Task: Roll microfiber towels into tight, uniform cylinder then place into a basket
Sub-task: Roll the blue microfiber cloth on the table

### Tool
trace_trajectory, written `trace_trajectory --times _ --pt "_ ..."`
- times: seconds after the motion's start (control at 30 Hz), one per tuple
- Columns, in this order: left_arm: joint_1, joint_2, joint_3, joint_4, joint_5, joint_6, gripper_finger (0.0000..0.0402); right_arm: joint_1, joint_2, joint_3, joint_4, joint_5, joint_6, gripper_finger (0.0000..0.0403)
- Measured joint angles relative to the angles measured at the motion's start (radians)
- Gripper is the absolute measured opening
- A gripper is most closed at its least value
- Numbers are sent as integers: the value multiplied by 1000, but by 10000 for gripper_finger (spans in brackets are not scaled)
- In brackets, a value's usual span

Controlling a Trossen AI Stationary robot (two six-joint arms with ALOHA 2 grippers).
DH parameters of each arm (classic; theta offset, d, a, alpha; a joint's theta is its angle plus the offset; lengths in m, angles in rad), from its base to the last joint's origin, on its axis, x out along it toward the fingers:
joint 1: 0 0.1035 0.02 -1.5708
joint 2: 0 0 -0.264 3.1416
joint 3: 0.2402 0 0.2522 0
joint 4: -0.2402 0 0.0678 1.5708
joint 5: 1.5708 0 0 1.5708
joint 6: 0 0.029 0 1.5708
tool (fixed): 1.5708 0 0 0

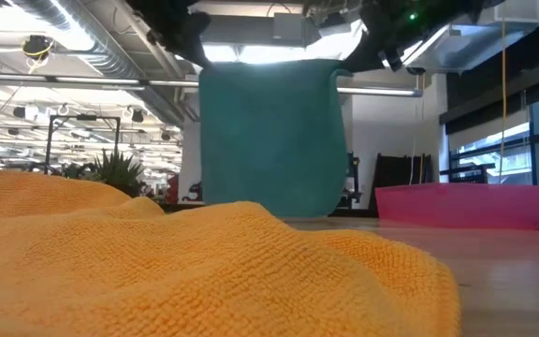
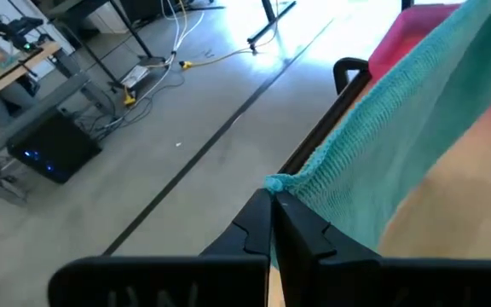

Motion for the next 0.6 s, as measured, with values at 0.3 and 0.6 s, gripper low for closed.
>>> trace_trajectory --times 0.3,0.6 --pt "64 40 0 162 60 116 0 -82 0 55 -16 -17 -110 1" --pt "40 40 0 58 97 106 0 -64 8 103 -133 -17 -129 1"
